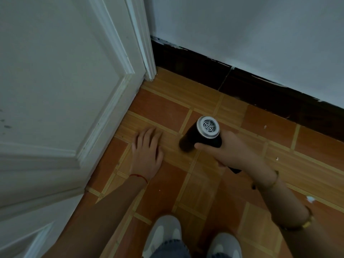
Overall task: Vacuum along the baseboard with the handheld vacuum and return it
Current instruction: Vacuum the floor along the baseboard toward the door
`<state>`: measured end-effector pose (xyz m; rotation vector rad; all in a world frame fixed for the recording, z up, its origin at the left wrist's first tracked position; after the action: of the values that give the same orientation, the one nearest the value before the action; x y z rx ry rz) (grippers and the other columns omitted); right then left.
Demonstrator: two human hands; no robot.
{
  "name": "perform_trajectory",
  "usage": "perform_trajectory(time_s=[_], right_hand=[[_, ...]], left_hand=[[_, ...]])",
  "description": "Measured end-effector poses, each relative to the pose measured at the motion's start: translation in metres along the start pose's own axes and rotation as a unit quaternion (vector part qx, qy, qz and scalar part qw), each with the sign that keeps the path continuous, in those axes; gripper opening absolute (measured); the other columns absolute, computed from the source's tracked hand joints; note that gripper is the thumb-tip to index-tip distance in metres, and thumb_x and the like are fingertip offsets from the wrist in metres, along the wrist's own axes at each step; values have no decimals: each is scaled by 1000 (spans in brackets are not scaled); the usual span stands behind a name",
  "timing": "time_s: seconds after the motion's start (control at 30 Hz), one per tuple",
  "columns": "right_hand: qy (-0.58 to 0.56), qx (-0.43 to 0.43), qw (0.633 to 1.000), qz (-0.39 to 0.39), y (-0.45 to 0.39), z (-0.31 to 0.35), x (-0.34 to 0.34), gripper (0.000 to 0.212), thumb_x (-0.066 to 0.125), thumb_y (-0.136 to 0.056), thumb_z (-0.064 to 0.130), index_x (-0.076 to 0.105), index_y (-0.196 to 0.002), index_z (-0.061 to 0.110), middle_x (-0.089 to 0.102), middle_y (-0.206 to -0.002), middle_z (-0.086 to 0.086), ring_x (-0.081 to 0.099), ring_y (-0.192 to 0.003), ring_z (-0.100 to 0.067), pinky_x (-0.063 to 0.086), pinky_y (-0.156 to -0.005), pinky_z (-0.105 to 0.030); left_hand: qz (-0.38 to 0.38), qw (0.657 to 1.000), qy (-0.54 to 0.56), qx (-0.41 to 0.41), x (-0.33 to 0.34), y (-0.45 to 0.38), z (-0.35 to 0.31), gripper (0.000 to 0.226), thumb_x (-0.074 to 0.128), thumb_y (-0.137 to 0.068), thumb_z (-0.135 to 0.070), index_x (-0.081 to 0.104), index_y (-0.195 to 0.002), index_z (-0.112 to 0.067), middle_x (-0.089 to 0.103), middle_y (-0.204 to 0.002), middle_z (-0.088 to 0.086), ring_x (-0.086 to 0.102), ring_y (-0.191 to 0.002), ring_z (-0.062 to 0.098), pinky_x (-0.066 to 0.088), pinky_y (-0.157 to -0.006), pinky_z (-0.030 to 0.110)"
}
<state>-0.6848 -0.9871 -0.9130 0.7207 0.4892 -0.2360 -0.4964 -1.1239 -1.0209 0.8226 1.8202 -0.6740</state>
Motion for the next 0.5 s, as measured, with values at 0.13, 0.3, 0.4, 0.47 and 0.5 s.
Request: perform_trajectory(time_s=[0.13, 0.3, 0.4, 0.47, 0.5], right_hand=[[-16, 13, 1000, -7, -3, -2, -1, 42, 65, -85, 50, 55, -118, 26, 59, -63, 8, 57, -50, -5, 46, -53, -21], [-23, -11, 978, -207, -33, 2, -11, 58, 65, -82, 57, 53, -128, 25, 65, -96, 10, 64, -82, -10, 53, -67, -27], [-82, -50, 982, -165, -60, 19, -6, 52, 66, -85, 50, 52, -126, 21, 59, -80, 13, 63, -57, -5, 51, -53, -21], [-88, -80, 982, -145, -75, 32, -1, 50, 66, -86, 49, 53, -125, 20, 59, -75, 13, 63, -49, -8, 51, -50, -23], [-87, -88, 981, -151, -82, 36, 0, 49, 66, -86, 50, 53, -123, 21, 60, -74, 12, 63, -51, -10, 52, -54, -26]], left_hand=[[-4, 1000, 2, 3, 0, 0, -1, 44, 49, -97, -22, 50, -140, -12, 47, -146, 11, 39, -138, 30, 18, -121, 53], [3, 1000, -8, 5, 0, 0, -1, 44, 45, -97, -24, 50, -140, -12, 47, -145, 11, 40, -137, 30, 21, -119, 55], [6, 1000, -1, 6, -1, 0, -3, 45, 39, -99, -26, 50, -139, -12, 47, -145, 12, 40, -138, 30, 21, -118, 57], [3, 1000, 3, 6, -2, 0, -3, 45, 38, -99, -27, 49, -140, -13, 47, -145, 11, 40, -138, 30, 22, -118, 58], [3, 1000, 4, 6, -2, 0, -3, 45, 38, -99, -28, 49, -140, -13, 47, -145, 11, 40, -138, 30, 23, -118, 58]])
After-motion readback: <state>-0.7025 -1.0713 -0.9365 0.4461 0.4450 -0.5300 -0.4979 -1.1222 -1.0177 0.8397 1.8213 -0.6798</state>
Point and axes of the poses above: each hand's wrist, its own y-axis away from the middle knuckle, its own x-axis out of the palm, z = x × y, the point moved 4 cm from there along -y, towards the middle knuckle
